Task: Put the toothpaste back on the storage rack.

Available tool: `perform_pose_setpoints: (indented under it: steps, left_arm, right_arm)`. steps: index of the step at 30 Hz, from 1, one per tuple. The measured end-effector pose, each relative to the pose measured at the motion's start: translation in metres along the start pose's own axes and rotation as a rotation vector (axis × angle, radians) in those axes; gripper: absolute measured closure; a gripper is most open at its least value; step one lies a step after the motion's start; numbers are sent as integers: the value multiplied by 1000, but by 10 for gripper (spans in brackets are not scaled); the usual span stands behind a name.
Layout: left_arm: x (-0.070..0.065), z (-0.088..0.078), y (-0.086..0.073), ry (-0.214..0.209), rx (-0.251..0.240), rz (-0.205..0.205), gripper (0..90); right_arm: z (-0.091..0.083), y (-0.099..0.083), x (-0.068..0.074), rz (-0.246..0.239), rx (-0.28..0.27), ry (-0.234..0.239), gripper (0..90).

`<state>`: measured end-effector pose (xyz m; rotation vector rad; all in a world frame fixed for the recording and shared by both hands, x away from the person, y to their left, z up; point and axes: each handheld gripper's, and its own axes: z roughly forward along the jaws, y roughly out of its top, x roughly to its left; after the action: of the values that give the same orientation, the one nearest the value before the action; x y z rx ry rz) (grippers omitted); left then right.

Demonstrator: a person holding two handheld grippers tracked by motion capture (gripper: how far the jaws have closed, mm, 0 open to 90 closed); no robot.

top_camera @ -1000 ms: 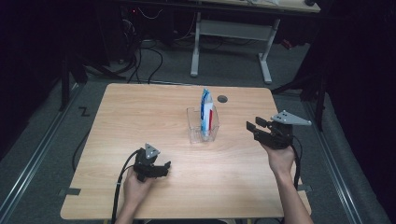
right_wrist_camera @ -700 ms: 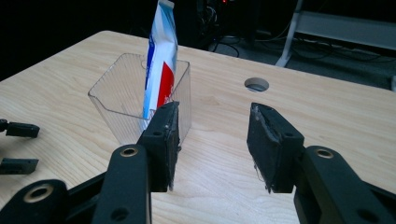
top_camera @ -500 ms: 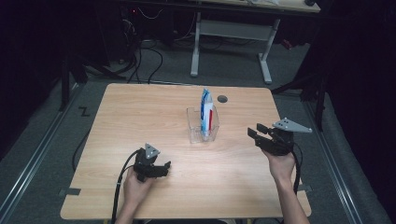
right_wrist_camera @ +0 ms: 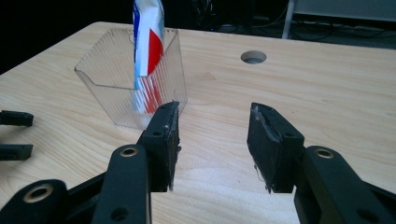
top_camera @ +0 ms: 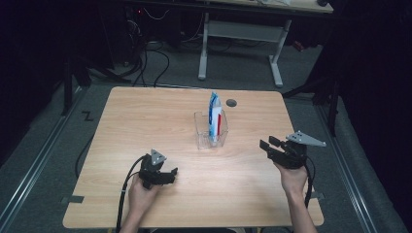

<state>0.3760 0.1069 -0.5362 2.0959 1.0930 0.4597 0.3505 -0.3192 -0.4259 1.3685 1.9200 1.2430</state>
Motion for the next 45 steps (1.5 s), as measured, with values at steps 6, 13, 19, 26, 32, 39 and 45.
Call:
perform_pose_setpoints:
  steps: [6,13,19,26,32,39,45]
  left_arm:
    - [0,0,0,1,-2,0,193]
    - [0,0,0,1,-1,0,193]
    - [0,0,0,1,-1,0,193]
    - [0,0,0,1,-1,0,193]
    - [0,0,0,0,0,0,193]
    - [0,0,0,1,-1,0,193]
    - [0,0,0,2,-1,0,193]
  right_arm:
    - [2,-10,-4,17,15,-5,539]
    - [6,-22,-9,37,33,-13,538]
    - [10,-31,-12,57,52,-16,536]
    - [15,-40,-14,61,76,-29,535]
    - [21,-47,-15,50,112,-60,529]
    - [30,-59,-20,43,153,-88,524]
    - [35,-64,-20,48,170,-85,517]
